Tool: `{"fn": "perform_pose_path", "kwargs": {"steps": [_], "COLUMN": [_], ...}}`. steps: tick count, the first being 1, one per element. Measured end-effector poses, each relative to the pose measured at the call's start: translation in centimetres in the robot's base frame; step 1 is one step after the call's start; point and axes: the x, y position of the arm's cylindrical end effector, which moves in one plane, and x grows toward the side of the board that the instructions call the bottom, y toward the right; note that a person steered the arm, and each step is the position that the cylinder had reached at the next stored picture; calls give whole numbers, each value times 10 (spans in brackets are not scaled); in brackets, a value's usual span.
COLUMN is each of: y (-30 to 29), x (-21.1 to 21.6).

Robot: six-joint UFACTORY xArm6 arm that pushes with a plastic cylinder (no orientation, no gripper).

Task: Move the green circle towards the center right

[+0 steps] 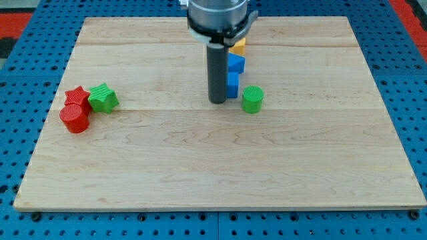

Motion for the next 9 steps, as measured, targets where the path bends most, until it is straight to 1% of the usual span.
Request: {"fn": "perform_pose_path", "kwargs": {"steps": [1, 2, 3, 4, 5, 6, 7, 8, 9], "y": [38, 1, -5, 21, 74, 79, 37, 65, 77], "x": [-8, -4, 9, 34, 38, 34, -5, -17, 0]}}
